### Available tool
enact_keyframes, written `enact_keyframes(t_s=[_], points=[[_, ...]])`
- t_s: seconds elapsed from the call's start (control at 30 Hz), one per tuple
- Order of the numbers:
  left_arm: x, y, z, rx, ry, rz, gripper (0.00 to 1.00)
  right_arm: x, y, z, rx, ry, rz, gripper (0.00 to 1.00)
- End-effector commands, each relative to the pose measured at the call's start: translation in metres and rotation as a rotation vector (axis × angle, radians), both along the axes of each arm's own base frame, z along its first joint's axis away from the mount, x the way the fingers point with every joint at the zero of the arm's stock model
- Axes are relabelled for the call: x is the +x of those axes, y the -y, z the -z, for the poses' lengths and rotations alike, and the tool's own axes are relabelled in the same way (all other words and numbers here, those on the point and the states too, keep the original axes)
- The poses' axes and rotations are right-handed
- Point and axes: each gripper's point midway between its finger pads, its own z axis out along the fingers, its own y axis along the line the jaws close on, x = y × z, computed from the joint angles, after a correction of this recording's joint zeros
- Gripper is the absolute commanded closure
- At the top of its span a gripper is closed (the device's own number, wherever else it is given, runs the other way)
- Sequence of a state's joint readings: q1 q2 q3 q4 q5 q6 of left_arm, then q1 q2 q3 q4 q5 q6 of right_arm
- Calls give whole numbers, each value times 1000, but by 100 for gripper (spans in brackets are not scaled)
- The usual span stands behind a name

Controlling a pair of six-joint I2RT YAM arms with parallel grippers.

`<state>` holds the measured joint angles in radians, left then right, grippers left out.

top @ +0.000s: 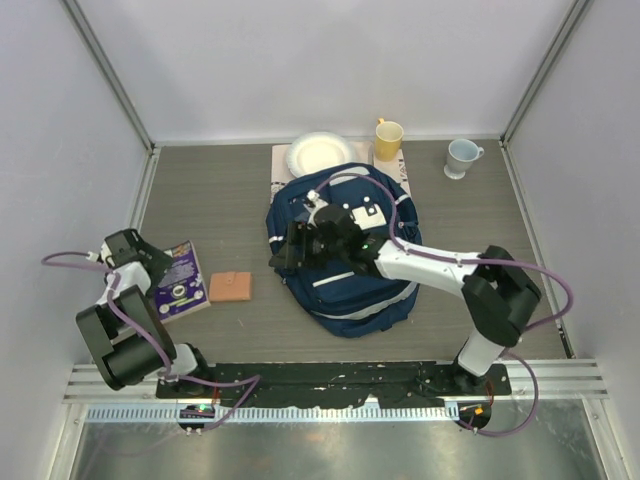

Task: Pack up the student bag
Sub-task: Pick up the book from the center of the board.

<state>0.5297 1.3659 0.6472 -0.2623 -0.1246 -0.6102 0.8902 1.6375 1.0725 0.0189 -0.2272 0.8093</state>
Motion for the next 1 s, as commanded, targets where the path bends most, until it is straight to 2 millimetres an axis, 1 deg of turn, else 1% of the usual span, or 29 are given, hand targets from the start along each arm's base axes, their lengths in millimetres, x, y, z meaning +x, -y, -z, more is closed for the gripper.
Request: enact_keyframes(t_s=[0.0, 0.03, 0.07, 0.1, 0.13, 0.17, 0.2, 0.23, 0.27, 0.3, 0.33, 0.37, 0.4, 0.43, 0.47, 0.5, 0.53, 0.6, 0.67, 0.7, 0.73, 0.8, 0.83, 0.87, 0.93, 0.97], points=[[16, 46, 7, -155, 77, 161, 12, 19, -32, -11, 8, 60, -13, 20], [20, 56, 6, -174, 94, 190, 12, 23, -43, -7, 9, 56, -23, 20], [23, 66, 5, -199, 109, 220, 14, 24, -48, -3, 5, 53, -29, 20], [23, 71, 6, -194, 106, 236, 14, 23, -55, -1, 4, 53, -41, 20], [24, 78, 5, -187, 102, 261, 13, 28, -65, -7, 21, 64, -45, 20], [24, 79, 5, -185, 104, 263, 13, 30, -72, 12, -2, 43, -52, 20], [22, 82, 6, -200, 104, 260, 13, 30, -78, 14, 0, 35, -72, 20], [22, 82, 6, -202, 105, 260, 13, 36, -90, 9, 14, 48, -85, 20], [21, 84, 7, -210, 105, 265, 14, 38, -96, 27, -8, 27, -95, 20], [21, 86, 7, -217, 108, 267, 14, 41, -101, 33, -11, 25, -104, 20], [19, 87, 9, -219, 101, 268, 15, 47, -112, 25, 8, 50, -113, 21], [19, 86, 8, -213, 100, 266, 16, 50, -117, 28, 9, 54, -118, 21], [17, 85, 10, -214, 93, 262, 16, 49, -118, 55, -39, 15, -126, 22], [17, 86, 10, -214, 97, 264, 16, 53, -129, 46, -14, 29, -141, 22], [18, 86, 9, -215, 100, 264, 18, 56, -133, 54, -24, 29, -147, 23], [18, 89, 8, -226, 107, 271, 19, 57, -134, 74, -58, 6, -145, 24], [19, 90, 8, -228, 113, 274, 19, 61, -142, 68, -42, 27, -149, 24], [18, 90, 8, -228, 113, 274, 20, 67, -147, 74, -42, 48, -144, 24], [17, 91, 8, -231, 115, 271, 20, 71, -155, 68, -14, 56, -145, 25], [17, 91, 8, -231, 118, 274, 20, 70, -157, 70, -16, 59, -151, 25], [17, 91, 8, -228, 115, 271, 20, 75, -163, 71, -18, 68, -150, 25], [18, 90, 7, -226, 121, 267, 20, 74, -166, 80, -47, 59, -167, 25], [18, 90, 7, -224, 123, 268, 21, 76, -171, 83, -48, 58, -170, 25], [18, 90, 7, -225, 124, 266, 21, 78, -171, 86, -66, 63, -156, 25], [18, 90, 7, -228, 127, 266, 21, 74, -174, 89, -68, 67, -162, 25], [18, 92, 7, -236, 130, 270, 21, 73, -176, 94, -64, 53, -167, 25]])
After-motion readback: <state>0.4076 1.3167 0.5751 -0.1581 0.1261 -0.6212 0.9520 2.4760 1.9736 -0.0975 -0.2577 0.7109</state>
